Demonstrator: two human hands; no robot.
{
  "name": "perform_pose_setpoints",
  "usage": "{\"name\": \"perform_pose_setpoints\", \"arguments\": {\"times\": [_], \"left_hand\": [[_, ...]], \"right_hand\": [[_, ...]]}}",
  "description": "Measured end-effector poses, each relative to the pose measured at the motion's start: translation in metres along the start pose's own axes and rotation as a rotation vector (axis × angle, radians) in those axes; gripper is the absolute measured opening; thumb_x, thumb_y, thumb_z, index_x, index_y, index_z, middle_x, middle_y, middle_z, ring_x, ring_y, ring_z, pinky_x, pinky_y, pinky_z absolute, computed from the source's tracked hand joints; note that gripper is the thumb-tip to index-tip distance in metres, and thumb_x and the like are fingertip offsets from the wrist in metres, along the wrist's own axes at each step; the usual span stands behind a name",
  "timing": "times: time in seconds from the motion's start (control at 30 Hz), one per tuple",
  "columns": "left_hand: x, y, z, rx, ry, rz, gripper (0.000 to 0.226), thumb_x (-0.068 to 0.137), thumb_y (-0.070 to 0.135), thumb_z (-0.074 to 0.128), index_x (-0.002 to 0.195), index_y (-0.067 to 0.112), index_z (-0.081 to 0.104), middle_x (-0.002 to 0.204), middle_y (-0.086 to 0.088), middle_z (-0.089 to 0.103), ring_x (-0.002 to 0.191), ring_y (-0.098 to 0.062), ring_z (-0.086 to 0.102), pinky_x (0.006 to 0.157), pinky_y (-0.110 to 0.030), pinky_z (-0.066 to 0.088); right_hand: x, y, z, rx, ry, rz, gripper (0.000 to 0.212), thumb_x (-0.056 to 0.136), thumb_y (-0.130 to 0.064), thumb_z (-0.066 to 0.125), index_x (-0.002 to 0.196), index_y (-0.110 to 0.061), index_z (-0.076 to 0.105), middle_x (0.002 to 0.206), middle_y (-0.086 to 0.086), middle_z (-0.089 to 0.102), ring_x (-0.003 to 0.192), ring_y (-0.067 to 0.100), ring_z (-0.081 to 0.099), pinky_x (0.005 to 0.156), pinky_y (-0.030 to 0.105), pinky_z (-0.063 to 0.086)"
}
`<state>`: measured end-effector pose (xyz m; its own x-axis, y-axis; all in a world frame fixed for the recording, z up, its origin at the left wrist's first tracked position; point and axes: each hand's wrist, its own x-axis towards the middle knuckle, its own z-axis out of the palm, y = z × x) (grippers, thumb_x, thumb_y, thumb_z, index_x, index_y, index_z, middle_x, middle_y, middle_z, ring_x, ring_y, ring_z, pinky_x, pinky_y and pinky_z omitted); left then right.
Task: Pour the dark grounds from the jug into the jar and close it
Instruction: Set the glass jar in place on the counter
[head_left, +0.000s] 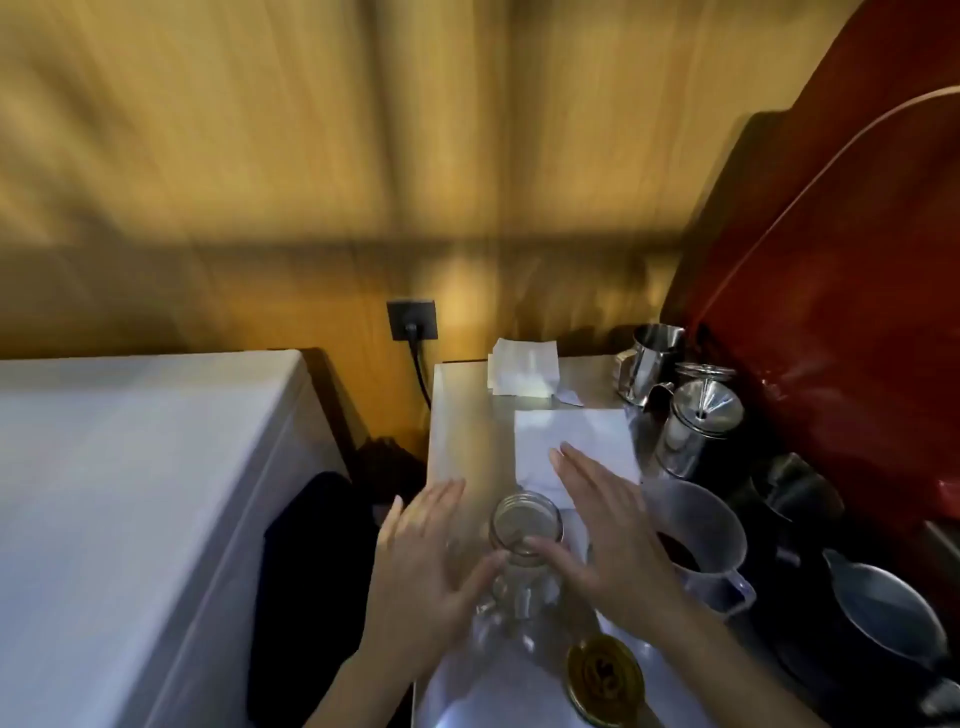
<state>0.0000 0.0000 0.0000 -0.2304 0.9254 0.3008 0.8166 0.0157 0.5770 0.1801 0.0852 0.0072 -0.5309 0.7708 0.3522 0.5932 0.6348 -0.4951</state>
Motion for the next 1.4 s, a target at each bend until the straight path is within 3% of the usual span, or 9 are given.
{"name": "perform_pose_setpoints", "arguments": {"times": [0.2, 0.33, 0.53, 0.67, 0.8, 0.93, 1.07, 1.2, 1.4], "left_hand": [[-0.014, -0.013, 0.031, 0.043, -0.093, -0.065, 0.089, 0.061, 0.083, 0.051, 0.129, 0.025, 0.044, 0.115, 0.014, 0.054, 0.118, -0.012, 0.048, 0.106, -0.029, 0.019], [-0.013, -0.007, 0.039, -0.016, -0.075, -0.167, 0.083, 0.055, 0.070, 0.067, 0.121, 0.023, 0.047, 0.099, 0.013, 0.047, 0.108, -0.018, 0.050, 0.090, -0.028, 0.035], [-0.012, -0.001, 0.047, -0.122, -0.103, -0.209, 0.077, 0.058, 0.060, 0.076, 0.120, 0.026, 0.045, 0.111, 0.004, 0.061, 0.105, -0.018, 0.057, 0.091, -0.044, 0.050], [-0.010, 0.000, 0.051, -0.134, -0.085, -0.232, 0.071, 0.066, 0.053, 0.074, 0.123, 0.020, 0.046, 0.115, -0.001, 0.061, 0.108, -0.021, 0.057, 0.094, -0.046, 0.048], [-0.008, 0.003, 0.051, -0.191, -0.079, -0.261, 0.069, 0.069, 0.053, 0.075, 0.122, 0.020, 0.046, 0.118, -0.002, 0.063, 0.112, -0.023, 0.056, 0.094, -0.047, 0.048], [-0.005, -0.005, 0.049, -0.236, -0.158, -0.279, 0.075, 0.064, 0.048, 0.082, 0.124, 0.023, 0.045, 0.118, -0.001, 0.062, 0.116, -0.025, 0.053, 0.094, -0.048, 0.049], [0.001, -0.017, 0.045, -0.245, -0.265, -0.241, 0.078, 0.057, 0.055, 0.081, 0.120, 0.031, 0.042, 0.110, 0.010, 0.055, 0.113, -0.019, 0.051, 0.094, -0.042, 0.049], [0.010, -0.027, 0.038, -0.327, -0.388, -0.230, 0.073, 0.049, 0.058, 0.078, 0.107, 0.044, 0.036, 0.107, 0.015, 0.057, 0.103, -0.006, 0.058, 0.085, -0.024, 0.050], [0.025, -0.035, 0.030, -0.344, -0.493, -0.172, 0.074, 0.055, 0.038, 0.089, 0.113, 0.030, 0.043, 0.118, 0.002, 0.060, 0.112, -0.016, 0.056, 0.097, -0.042, 0.048]], "right_hand": [[-0.010, 0.010, 0.021, 0.004, -0.065, -0.016, 0.075, 0.080, -0.061, 0.053, 0.138, -0.044, 0.008, 0.140, -0.007, 0.042, 0.123, -0.005, 0.021, 0.100, 0.031, 0.022], [-0.013, 0.011, 0.025, 0.045, -0.030, -0.019, 0.076, 0.079, -0.053, 0.060, 0.132, -0.053, 0.005, 0.128, -0.021, 0.034, 0.114, -0.023, 0.008, 0.092, 0.024, 0.021], [-0.015, 0.007, 0.027, 0.091, -0.017, 0.004, 0.066, 0.078, -0.048, 0.061, 0.126, -0.051, 0.016, 0.124, -0.032, 0.025, 0.111, -0.016, 0.019, 0.094, 0.027, 0.021], [-0.017, 0.004, 0.029, 0.126, -0.027, 0.039, 0.068, 0.081, -0.043, 0.066, 0.131, -0.040, 0.020, 0.126, -0.024, 0.032, 0.113, -0.009, 0.025, 0.097, 0.026, 0.022], [-0.018, 0.001, 0.030, 0.137, -0.027, 0.067, 0.067, 0.081, -0.037, 0.070, 0.135, -0.028, 0.032, 0.125, -0.019, 0.036, 0.115, -0.002, 0.031, 0.094, 0.014, 0.020], [-0.020, -0.003, 0.029, 0.167, -0.016, 0.096, 0.067, 0.080, -0.036, 0.070, 0.136, -0.018, 0.037, 0.124, -0.016, 0.039, 0.115, 0.001, 0.034, 0.096, 0.022, 0.028], [-0.022, -0.006, 0.027, 0.203, -0.003, 0.082, 0.062, 0.080, -0.029, 0.071, 0.130, -0.028, 0.034, 0.123, -0.013, 0.043, 0.115, 0.001, 0.037, 0.094, 0.018, 0.029], [-0.027, -0.007, 0.029, 0.179, 0.018, 0.100, 0.058, 0.082, -0.025, 0.071, 0.131, -0.015, 0.042, 0.126, -0.001, 0.052, 0.114, 0.008, 0.043, 0.095, 0.027, 0.037], [-0.033, -0.009, 0.030, 0.155, 0.052, 0.100, 0.052, 0.082, -0.022, 0.070, 0.127, -0.011, 0.047, 0.122, 0.005, 0.057, 0.110, 0.012, 0.047, 0.091, 0.030, 0.040]]}}
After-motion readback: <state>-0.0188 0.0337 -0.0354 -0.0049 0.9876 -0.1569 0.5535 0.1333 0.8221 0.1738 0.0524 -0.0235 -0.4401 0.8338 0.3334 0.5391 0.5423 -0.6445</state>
